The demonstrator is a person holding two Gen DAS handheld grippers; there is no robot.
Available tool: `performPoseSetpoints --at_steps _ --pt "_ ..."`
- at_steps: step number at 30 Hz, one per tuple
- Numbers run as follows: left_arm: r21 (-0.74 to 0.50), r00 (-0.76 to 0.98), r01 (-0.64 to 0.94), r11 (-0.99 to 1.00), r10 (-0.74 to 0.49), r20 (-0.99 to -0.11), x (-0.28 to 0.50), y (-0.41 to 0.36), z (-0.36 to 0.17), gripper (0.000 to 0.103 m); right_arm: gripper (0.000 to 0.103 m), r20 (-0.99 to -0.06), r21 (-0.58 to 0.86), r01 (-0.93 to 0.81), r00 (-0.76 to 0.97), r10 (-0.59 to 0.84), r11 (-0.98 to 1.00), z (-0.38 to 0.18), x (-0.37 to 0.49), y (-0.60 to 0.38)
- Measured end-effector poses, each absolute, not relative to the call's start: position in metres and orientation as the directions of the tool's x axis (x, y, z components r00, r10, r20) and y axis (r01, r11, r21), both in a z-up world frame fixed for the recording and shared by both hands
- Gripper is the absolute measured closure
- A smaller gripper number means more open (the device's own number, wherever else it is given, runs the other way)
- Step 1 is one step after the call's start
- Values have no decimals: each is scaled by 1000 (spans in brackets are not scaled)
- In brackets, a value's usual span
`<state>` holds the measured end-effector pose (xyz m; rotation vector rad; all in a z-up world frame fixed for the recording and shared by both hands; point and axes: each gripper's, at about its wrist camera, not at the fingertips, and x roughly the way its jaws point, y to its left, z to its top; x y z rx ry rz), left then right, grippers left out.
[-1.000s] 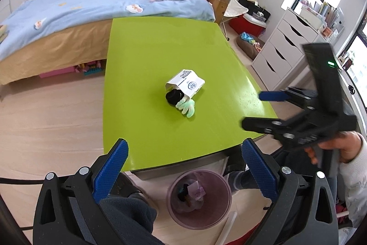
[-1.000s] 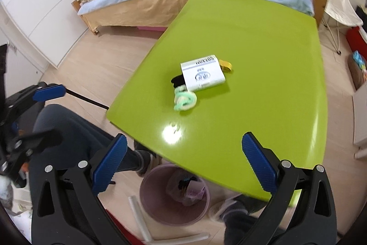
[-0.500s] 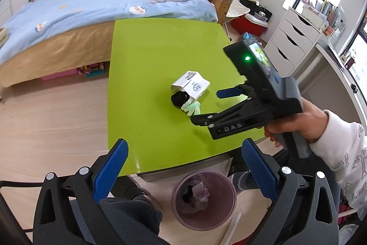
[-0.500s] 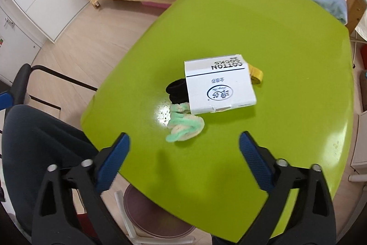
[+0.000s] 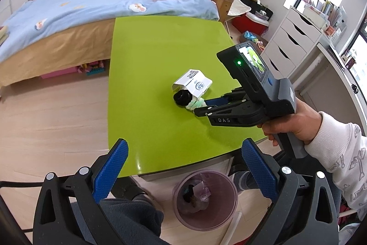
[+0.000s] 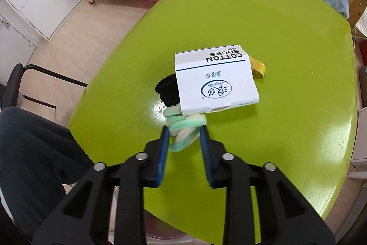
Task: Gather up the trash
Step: 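Grasp the green hair tie on the table with the right gripper, then grasp the white Cotton Socks box with the left gripper while the right gripper holds the hair tie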
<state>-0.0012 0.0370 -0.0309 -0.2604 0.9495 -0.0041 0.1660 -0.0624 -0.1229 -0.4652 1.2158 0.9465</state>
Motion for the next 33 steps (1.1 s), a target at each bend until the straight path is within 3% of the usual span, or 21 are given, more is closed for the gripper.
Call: performPoseSetpoints --at_steps 14,33 --pt "-206 581 -57 977 -135 -802 34 29 -30 8 91 -906 209 -780 72 416 590 -98 159 -94" --pt "-206 501 5 979 -181 -847 114 19 -52 8 92 -879 249 -689 134 458 681 -79 162 -158"
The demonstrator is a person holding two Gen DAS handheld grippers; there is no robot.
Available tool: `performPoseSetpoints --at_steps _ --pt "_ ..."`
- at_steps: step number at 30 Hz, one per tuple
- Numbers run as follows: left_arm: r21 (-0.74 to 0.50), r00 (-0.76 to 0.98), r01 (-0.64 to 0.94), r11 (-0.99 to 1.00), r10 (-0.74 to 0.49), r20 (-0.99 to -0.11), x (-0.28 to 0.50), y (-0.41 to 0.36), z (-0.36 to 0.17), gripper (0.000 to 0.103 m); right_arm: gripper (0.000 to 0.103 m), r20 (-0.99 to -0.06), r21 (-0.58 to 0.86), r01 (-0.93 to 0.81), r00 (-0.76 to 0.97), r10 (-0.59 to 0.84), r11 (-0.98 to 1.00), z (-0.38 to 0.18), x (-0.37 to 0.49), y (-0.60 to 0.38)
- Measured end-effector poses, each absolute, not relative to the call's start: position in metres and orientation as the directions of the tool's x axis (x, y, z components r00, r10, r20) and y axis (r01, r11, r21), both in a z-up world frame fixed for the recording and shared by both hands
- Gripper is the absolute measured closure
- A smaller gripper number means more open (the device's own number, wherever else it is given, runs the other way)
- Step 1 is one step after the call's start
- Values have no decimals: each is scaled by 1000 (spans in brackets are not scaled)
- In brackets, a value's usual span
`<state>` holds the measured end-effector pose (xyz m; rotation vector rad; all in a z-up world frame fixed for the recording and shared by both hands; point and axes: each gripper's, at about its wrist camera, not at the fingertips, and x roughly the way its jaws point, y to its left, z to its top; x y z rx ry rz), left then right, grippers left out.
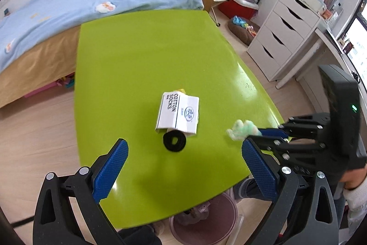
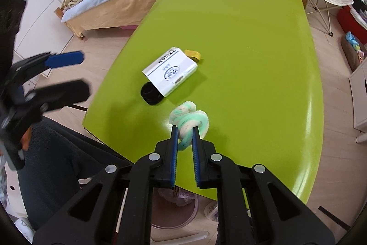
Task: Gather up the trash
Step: 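Grasp the white Cotton Socks box with the left gripper while the right gripper holds the hair tie, then drop the hair tie and white box into the pink wastebasket with both grippers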
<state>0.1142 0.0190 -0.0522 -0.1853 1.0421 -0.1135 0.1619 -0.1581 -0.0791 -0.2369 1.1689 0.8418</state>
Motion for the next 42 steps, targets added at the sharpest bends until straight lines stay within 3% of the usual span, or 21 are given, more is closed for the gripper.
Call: performPoseSetpoints --at_steps 17,18,20,23,28,42 --pt "-133 263 36 990 -138 -955 201 0 -124 8 92 -877 270 -650 138 460 710 -83 169 -177" --pt "-134 263 37 990 -139 -955 202 -1 -124 10 92 -878 271 -649 137 459 711 -84 170 -177" --pt "-142 254 39 989 -147 -956 202 -4 -126 31 92 -878 272 -646 136 458 713 -85 171 -178" --pt "-127 259 46 991 -135 -956 203 -4 -124 46 92 -879 274 -643 134 458 715 -87 172 -178" --pt "-124 289 49 991 -133 -948 203 -1 -115 59 92 -877 276 -641 137 461 716 -86 171 -175" --pt "-145 418 25 989 -142 -897 188 5 -70 62 92 -866 269 -659 153 476 702 -77 166 -172"
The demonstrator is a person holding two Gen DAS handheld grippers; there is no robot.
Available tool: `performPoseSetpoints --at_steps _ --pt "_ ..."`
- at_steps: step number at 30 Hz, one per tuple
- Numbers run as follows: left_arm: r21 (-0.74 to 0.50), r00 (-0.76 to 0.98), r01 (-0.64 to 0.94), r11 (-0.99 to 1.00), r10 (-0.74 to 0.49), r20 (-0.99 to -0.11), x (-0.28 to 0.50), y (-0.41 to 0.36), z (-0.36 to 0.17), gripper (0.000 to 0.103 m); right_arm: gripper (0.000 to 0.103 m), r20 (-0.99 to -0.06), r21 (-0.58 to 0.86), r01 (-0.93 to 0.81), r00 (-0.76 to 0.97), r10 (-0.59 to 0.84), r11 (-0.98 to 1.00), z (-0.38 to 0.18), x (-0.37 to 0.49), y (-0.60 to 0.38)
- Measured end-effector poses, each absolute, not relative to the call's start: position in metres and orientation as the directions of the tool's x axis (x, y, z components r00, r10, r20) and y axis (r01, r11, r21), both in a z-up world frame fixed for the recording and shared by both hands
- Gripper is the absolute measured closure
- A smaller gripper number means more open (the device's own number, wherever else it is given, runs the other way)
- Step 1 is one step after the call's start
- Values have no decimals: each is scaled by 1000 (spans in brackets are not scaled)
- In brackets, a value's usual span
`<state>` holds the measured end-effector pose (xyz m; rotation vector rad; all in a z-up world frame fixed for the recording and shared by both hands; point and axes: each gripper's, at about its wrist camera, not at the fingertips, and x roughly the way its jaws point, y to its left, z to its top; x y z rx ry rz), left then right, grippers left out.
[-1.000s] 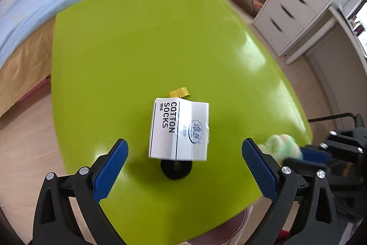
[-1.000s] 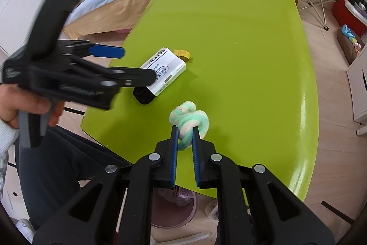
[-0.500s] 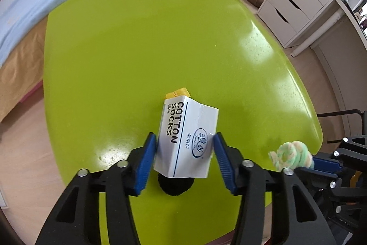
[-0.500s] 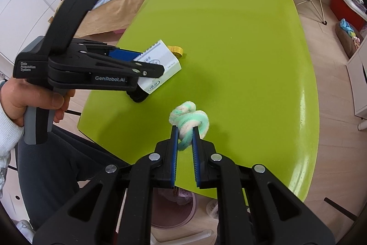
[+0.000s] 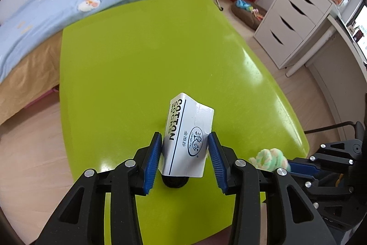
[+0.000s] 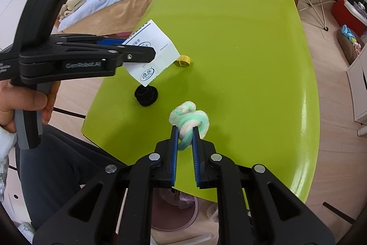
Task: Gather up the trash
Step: 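Drop the hair tie and white box into the pink wastebasket with both grippers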
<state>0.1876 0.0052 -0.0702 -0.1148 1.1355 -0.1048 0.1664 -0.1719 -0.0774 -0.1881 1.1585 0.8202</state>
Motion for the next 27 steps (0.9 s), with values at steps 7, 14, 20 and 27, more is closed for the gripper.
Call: performPoseSetpoints --at_steps 7,14,20,27 --pt "-152 462 34 988 -150 -874 159 1 -48 62 92 -857 260 -675 169 488 691 -62 160 -172" --pt "-146 505 43 988 -147 -850 120 -7 -29 62 92 -848 240 -691 194 494 682 -40 147 -179" --pt "-130 538 51 990 -137 -832 86 -16 -15 62 92 -839 209 -712 222 497 670 -22 129 -183" --pt "-136 569 48 990 -139 -811 47 -25 -5 61 92 -831 175 -744 239 502 645 -10 101 -188"
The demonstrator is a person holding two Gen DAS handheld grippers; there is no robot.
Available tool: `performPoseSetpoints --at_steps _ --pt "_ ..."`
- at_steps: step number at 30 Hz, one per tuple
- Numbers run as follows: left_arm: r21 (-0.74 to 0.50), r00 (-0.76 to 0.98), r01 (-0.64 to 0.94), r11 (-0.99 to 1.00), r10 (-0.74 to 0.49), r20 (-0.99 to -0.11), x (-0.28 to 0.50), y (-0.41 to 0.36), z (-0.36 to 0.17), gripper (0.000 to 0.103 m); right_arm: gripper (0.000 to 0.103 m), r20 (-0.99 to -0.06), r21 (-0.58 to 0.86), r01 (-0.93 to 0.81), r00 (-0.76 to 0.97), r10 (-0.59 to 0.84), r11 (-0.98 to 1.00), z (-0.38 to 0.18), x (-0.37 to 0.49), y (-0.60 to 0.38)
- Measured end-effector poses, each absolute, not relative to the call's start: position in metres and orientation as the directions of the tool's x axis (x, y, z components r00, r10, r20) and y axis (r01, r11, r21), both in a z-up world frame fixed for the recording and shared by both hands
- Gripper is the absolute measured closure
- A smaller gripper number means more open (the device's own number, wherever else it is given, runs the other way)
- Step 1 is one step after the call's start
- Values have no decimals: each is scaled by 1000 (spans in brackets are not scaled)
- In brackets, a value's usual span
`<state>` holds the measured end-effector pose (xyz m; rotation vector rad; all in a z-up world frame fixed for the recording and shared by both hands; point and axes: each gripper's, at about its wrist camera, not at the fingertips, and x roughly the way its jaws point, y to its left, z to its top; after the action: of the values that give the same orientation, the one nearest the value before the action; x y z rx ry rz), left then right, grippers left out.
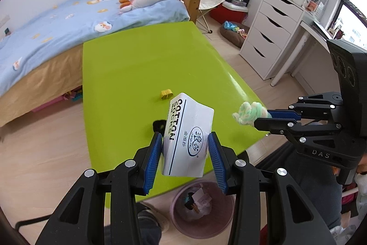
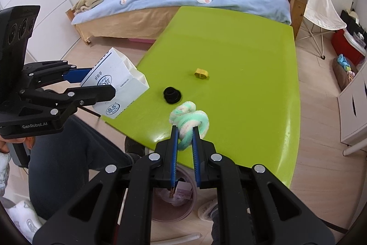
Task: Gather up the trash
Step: 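Drop the hair tie and white box into the pink wastebasket with both grippers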
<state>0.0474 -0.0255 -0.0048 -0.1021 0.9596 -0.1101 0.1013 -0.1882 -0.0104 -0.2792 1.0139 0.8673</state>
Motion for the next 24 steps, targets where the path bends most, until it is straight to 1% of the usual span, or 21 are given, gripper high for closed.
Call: performPoseSetpoints --at_steps 12,24 --pt "-164 571 26 986 -149 -807 -3 -36 -12 61 92 -839 194 -765 195 508 614 -14 52 -209" --pt "-203 565 -10 979 -162 -809 -45 -38 -22 61 92 -849 272 -767 92 520 580 -35 13 -222"
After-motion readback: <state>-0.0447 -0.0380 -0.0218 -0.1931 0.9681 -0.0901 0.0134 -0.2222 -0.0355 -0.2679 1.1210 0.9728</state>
